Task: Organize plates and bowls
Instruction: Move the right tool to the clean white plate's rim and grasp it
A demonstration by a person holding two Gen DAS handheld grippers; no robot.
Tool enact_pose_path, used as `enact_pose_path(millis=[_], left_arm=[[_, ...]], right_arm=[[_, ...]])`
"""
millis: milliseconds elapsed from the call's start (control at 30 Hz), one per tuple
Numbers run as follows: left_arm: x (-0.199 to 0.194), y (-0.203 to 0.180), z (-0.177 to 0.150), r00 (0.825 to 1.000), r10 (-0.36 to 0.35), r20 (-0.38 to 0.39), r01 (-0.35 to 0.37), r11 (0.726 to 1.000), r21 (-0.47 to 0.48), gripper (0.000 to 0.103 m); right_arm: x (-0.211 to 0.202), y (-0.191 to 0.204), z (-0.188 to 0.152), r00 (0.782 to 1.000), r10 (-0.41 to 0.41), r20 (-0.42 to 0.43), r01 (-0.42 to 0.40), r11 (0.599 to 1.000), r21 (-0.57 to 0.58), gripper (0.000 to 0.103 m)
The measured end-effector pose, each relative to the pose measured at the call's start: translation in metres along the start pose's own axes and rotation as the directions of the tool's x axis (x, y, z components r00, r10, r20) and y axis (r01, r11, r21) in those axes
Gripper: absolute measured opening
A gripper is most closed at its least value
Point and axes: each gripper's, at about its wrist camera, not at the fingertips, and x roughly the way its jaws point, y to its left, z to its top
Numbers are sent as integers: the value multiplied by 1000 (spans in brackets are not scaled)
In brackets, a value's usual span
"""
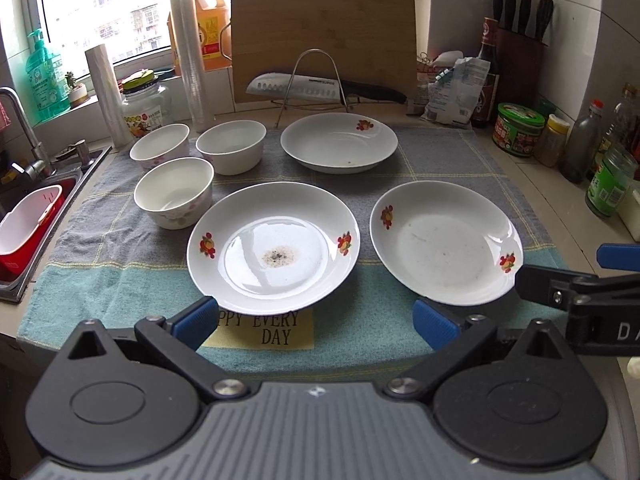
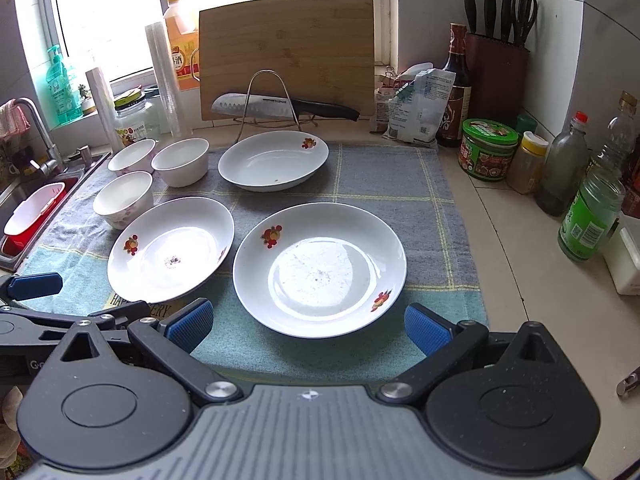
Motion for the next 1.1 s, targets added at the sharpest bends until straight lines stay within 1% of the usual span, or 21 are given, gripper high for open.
enact_pose_path(millis=[300,500,800,1100], left_arm=[[25,-16,-3,996,-65,-65,69,996,59,102],[45,-26,-3,986,-137,-100,147,984,104,102],[80,-39,0,961,-224,-163,252,951,177,102],[104,-48,4,931,-298,-209,347,901,260,102]], right_arm=[[10,-21,-3,998,-49,-26,50,997,52,103],[20,-32,-4,995,-84,-47,88,993,81,103],[40,-44,-1,984,-153,-92,163,980,113,103],[64,-52,7,971,-205,-125,220,968,117,103]])
